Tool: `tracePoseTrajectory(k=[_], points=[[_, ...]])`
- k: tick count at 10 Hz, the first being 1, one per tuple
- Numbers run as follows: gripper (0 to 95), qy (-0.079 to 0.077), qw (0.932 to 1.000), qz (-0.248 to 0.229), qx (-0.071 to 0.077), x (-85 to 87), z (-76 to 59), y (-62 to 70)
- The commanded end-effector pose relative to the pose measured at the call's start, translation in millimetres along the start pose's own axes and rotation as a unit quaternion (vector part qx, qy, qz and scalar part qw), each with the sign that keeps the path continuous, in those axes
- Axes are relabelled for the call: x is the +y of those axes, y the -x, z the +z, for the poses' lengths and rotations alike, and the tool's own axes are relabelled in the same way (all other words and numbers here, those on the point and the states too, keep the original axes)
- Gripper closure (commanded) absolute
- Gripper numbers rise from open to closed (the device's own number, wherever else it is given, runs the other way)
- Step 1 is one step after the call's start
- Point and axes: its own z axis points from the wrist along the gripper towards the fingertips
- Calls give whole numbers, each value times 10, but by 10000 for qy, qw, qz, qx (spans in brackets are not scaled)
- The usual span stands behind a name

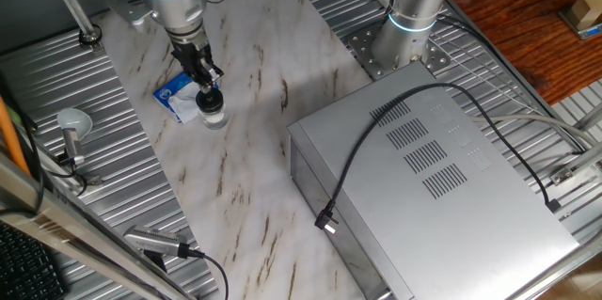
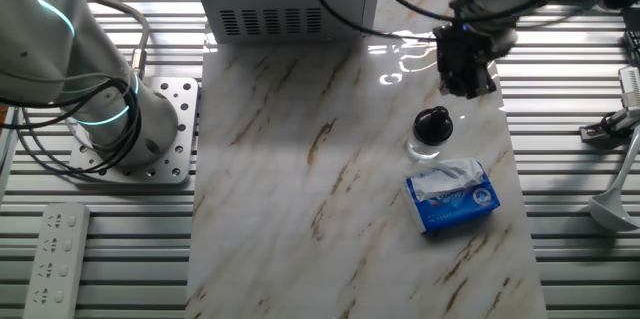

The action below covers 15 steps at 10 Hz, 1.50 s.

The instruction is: Unscrew the lid from the jar

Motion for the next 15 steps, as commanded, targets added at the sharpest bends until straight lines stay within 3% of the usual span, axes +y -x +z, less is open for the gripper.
tracePoseTrajectory(k=[1, 13, 14, 15], points=[[950, 16, 10000, -8, -3, -51, -4, -17], [950, 30, 9999, 47, 100, -131, -21, -66], [760, 39, 10000, 26, 86, -134, -15, -64], [760, 39, 10000, 9, 84, -134, -13, -64]])
